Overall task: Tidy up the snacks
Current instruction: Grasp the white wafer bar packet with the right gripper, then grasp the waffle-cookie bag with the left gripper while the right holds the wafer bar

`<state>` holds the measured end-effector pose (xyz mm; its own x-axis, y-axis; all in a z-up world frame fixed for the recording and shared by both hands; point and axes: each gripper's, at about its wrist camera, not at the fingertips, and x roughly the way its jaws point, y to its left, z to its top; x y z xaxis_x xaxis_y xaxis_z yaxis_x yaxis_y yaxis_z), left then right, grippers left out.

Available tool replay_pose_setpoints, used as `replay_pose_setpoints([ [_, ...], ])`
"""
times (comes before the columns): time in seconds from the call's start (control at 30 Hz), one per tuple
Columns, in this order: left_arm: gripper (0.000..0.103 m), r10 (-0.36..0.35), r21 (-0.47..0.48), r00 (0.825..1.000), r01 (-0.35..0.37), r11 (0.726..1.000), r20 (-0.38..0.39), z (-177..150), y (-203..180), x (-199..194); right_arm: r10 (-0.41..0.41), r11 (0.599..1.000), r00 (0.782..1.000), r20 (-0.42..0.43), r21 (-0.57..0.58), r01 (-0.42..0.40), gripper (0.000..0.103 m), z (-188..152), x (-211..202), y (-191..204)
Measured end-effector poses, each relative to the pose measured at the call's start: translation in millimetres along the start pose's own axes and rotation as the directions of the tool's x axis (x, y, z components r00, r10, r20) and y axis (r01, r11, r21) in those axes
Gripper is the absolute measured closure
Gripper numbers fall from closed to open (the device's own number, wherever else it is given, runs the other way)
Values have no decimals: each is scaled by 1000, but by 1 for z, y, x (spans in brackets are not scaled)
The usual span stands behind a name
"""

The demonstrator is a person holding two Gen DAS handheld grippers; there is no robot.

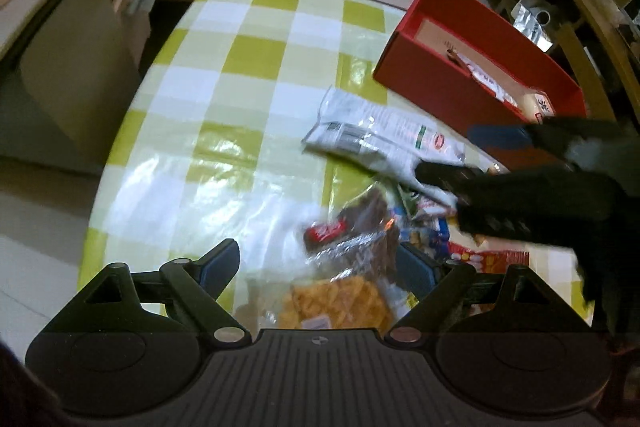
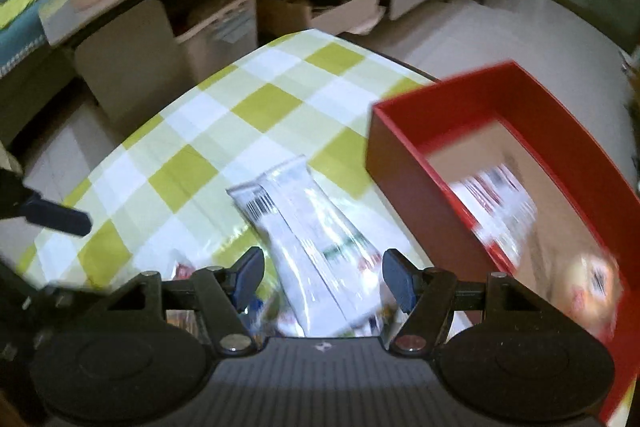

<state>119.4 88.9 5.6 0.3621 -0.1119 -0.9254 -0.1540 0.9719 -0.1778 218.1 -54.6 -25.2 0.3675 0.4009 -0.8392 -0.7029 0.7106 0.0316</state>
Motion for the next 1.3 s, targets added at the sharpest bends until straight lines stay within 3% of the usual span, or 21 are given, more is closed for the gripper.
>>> replay_pose_setpoints([
  [0.27, 13, -41, -15, 999, 40, 999, -18, 5, 16, 2, -31, 986, 989, -142, -168, 7, 31, 29, 58, 16],
  [0.33, 13, -52, -21, 998, 51, 998, -34, 7, 21, 6, -41, 986, 983, -177, -166, 11, 31, 31, 68, 17],
  [0.4, 13, -56, -27, 997, 54, 998, -45, 7, 25, 8, -15, 992, 984, -175, -125, -7, 38, 31, 67, 14],
  [0.73, 11, -61, 20, 995, 63, 998, -74, 0, 10, 15, 29, 995, 991, -128, 96, -17, 48, -16, 8, -11],
  [0.87, 9, -32, 55, 995, 37, 998, -93, -10, -7, 22, 2, 993, 992, -123, 114, 12, 50, -34, -13, -15],
  [1.03, 9, -8, 26, 991, 12, 1000, -130, -24, -20, 35, 37, 990, 993, -115, 139, -21, 50, -61, -39, -8],
  [1.23, 9, 87, 20, 988, -85, 996, -129, -31, -29, 52, 50, 989, 990, -135, 146, -30, 50, -100, -58, 2],
  [1.3, 4, 108, 4, 985, -108, 994, -136, -34, -29, 58, 47, 987, 990, -135, 157, -25, 50, -108, -57, 1],
])
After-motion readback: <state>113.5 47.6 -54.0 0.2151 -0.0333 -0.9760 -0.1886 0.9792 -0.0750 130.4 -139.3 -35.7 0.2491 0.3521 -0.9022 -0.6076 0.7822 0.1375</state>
